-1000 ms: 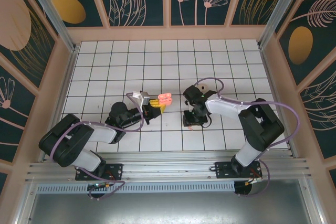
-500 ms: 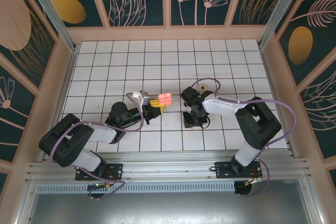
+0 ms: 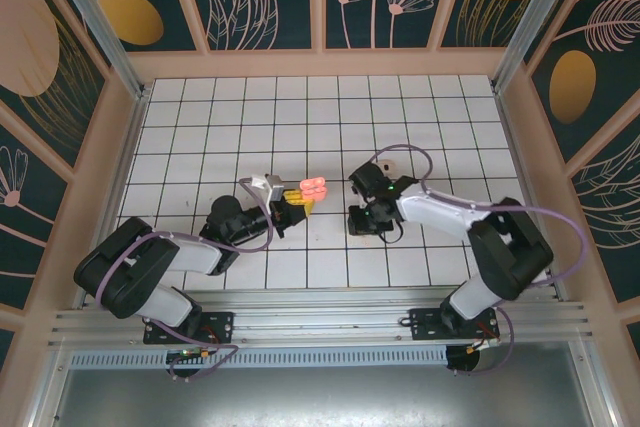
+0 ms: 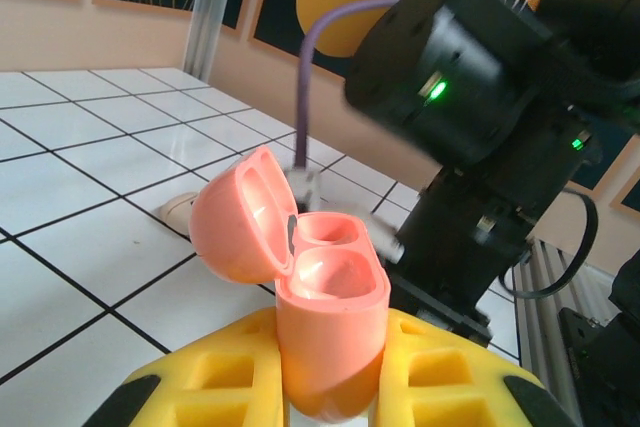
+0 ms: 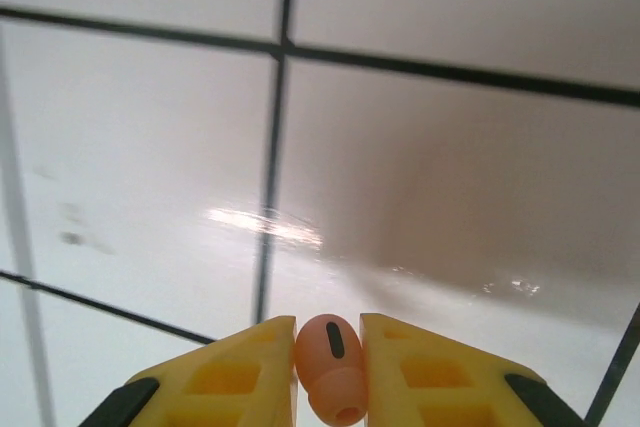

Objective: Insert the wireless bluetooth earbuds into the charging case

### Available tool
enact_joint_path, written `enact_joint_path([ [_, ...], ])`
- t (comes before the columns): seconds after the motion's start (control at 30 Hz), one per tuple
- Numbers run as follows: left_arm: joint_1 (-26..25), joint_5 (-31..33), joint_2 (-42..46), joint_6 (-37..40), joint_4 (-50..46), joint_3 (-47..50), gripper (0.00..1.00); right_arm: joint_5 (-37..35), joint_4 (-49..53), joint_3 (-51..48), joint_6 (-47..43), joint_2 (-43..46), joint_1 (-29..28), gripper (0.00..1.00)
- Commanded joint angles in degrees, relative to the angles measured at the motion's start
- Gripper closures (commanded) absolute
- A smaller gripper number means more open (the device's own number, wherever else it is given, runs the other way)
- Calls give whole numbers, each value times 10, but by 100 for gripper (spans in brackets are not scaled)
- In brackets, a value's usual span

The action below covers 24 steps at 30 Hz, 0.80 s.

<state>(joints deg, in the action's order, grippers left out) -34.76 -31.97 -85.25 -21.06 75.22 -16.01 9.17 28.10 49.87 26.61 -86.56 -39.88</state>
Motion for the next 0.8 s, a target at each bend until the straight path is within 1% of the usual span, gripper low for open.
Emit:
enact_joint_path([
  [0.0, 5, 9, -7, 18, 60, 8, 99, 11, -102, -27, 55, 75, 15, 78],
  [0.13, 5, 2, -22, 29, 98, 9, 98, -1, -180, -50, 80, 150, 25, 79],
  [0.33, 4, -22, -56, 49, 159, 6, 97, 41, -310, -80, 92, 228, 31, 80],
  [0.47, 5, -52, -66, 77, 158, -8, 98, 88, -369, -86, 86, 253, 30, 79],
  [0.53, 5, -57, -64, 90, 154, -12, 97, 107, -399, -93, 92, 264, 29, 80],
  [0.7, 3, -58, -55, 97, 131, -24, 97, 125, -483, -126, 122, 281, 24, 80],
  [0.77, 4, -55, -54, 93, 132, -27, 97, 126, -502, -137, 132, 283, 23, 80],
])
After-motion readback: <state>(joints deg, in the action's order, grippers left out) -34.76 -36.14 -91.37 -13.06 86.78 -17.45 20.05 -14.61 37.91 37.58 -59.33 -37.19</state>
